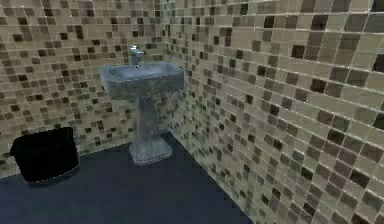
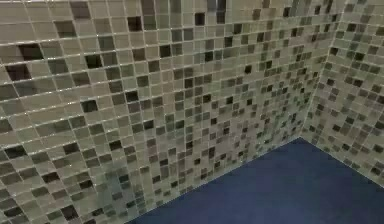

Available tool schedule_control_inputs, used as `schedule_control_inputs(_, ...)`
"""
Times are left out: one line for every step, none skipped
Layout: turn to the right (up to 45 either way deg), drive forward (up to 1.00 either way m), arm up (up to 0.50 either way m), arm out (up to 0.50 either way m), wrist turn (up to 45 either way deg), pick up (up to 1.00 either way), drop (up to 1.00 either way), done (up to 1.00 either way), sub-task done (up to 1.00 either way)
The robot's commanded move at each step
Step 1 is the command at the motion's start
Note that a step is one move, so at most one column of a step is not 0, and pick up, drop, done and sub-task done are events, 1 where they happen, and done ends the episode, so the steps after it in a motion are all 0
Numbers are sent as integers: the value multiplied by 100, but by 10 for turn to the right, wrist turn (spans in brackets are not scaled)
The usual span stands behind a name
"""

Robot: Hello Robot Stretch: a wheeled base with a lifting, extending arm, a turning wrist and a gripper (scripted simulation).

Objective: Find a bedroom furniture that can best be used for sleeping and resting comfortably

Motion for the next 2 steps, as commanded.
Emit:
schedule_control_inputs(-450,0,0,0,0,0,0,0,0)
schedule_control_inputs(-450,0,0,0,0,0,0,0,0)
